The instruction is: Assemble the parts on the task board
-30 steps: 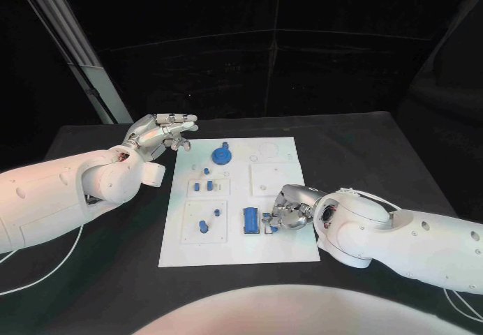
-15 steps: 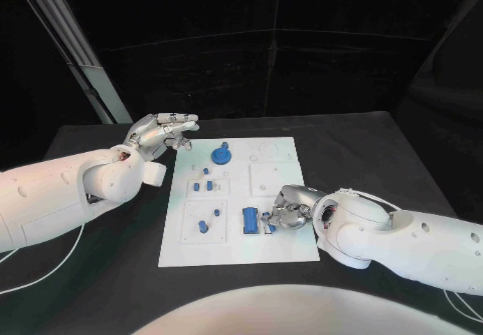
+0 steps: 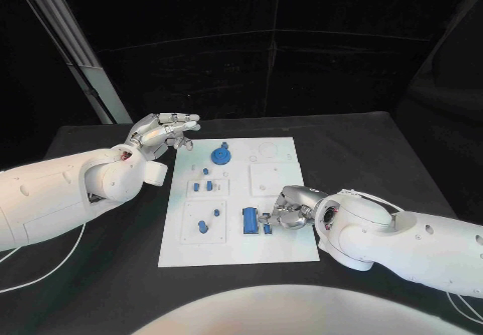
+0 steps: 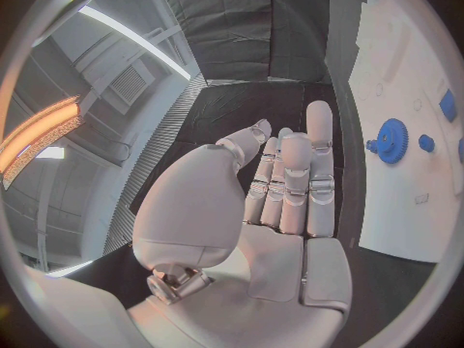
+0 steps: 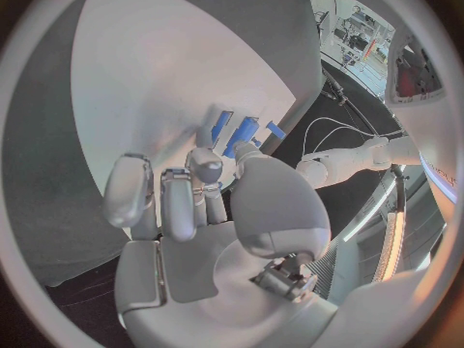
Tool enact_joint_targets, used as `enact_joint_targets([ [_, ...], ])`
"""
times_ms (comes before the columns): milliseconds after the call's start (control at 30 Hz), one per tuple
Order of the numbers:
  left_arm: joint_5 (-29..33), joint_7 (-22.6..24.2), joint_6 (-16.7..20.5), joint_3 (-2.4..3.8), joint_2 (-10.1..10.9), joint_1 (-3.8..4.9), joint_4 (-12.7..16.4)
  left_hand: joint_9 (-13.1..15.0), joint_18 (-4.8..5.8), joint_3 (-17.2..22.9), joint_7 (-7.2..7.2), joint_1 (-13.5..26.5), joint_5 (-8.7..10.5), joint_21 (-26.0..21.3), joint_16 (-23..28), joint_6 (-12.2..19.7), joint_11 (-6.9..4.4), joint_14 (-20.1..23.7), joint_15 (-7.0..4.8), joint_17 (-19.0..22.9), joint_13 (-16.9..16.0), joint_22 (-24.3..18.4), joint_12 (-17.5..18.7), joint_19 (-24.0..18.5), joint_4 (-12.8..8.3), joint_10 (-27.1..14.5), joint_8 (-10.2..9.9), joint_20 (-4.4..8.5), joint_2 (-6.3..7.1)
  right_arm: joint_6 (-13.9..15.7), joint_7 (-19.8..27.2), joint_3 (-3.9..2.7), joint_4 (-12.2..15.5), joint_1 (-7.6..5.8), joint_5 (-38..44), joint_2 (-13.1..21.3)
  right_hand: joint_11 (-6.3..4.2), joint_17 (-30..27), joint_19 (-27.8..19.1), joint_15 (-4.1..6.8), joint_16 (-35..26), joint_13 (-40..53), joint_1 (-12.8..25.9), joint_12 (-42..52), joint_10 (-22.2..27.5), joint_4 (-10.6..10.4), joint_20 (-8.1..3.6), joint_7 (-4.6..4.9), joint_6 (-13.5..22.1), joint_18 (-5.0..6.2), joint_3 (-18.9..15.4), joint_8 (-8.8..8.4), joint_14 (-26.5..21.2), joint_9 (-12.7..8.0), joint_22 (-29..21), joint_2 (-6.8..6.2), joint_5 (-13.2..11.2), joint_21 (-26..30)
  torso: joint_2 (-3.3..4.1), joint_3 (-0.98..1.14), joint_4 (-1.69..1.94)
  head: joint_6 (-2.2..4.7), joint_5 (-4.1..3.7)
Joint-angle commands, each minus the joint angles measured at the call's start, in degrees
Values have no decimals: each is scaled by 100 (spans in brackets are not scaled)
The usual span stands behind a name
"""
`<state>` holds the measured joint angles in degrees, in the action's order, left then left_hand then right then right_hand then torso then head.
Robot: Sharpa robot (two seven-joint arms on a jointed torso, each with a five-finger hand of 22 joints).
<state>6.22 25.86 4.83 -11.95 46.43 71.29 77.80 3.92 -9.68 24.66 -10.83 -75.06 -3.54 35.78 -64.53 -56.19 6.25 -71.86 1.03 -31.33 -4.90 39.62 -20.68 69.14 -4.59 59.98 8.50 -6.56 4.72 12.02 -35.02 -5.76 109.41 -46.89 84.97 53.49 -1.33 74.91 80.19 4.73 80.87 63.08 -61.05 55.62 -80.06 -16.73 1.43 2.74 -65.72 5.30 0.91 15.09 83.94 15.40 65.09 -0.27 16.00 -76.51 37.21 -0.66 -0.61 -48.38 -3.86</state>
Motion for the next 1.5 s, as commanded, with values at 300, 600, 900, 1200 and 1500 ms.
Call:
enact_joint_targets([
  [300, 13, 16, -75, 4, -15, 8, -18, -7, -77, -32, 10, 12, 16, -36, 29, 37, -5, 35, 15, 9, 9, -8, -23, -7, 13, -26, 29, -23, -56, 267, 108, 0, 100, -5, -2, 157, 1, 168, 23, 24, -28, -71, -91, -170, 20, 33, -7, 22, 0, -27, -150, -71, 341, 6, -19, -36, -40, -13, -3, -4, -31, 36, -4],
  [600, 15, 32, -86, 2, -38, 5, -76, -7, -76, -40, 7, 26, 16, -40, 28, 41, -2, 37, 17, 13, 10, -11, -30, -6, 22, -34, 32, -25, -64, 1275, 2014, -4, -88, -48, -1855, 502, 241, -1038, -547, -157, -1050, -1444, -1070, -2141, 930, 245, 150, 295, 641, 190, -300, -506, 9, -125, -1195, -181, 170, 755, -63, -28, -61, 102, -7],
  [900, 296, 226, -80, 2, -105, -6, -187, -4, -73, -275, 39, 238, 17, -486, 761, 9, 2, 788, 78, 763, 64, -255, -57, -477, 158, -122, 105, -87, -40, 1175, 4944, -7, -1399, -517, -5329, 194, 678, -4348, -1985, -550, -5111, -3569, -2346, -4366, 1754, 679, 537, 649, 938, 526, 246, -923, -1365, -369, -4076, -144, -526, 3667, -186, -94, -42, 318, -39],
  [1200, 518, 423, 36, 3, -332, -54, -566, -19, -75, -451, -62, 232, 34, -2404, 3770, 65, 205, 1610, 518, 2079, 130, -1660, 558, -1880, 279, -159, -35, -562, -106, 753, 5890, -14, -2972, -666, -6805, -723, 956, -6005, -2562, -1091, -7215, -5233, -2284, -5117, 1765, 900, 1103, 803, 1048, 516, 152, -1149, -2275, -767, -5392, -115, -622, 5712, -333, -163, -68, 676, 18],
  [1500, 679, 590, 351, 8, -742, -173, -1120, -19, -97, -690, -50, 142, 16, -3079, 5028, 86, 328, 1695, 743, 2583, 137, -2339, 1148, -2373, 271, -211, -277, -881, -199, 428, 6254, -28, -4261, -684, -7362, -1534, 929, -6649, -1824, -977, -7555, -5894, -2153, -5175, 1604, 1233, 946, 802, 978, 527, 102, -1147, -1482, -1029, -5738, 77, -549, 6068, -416, -138, -7, 952, -15],
])
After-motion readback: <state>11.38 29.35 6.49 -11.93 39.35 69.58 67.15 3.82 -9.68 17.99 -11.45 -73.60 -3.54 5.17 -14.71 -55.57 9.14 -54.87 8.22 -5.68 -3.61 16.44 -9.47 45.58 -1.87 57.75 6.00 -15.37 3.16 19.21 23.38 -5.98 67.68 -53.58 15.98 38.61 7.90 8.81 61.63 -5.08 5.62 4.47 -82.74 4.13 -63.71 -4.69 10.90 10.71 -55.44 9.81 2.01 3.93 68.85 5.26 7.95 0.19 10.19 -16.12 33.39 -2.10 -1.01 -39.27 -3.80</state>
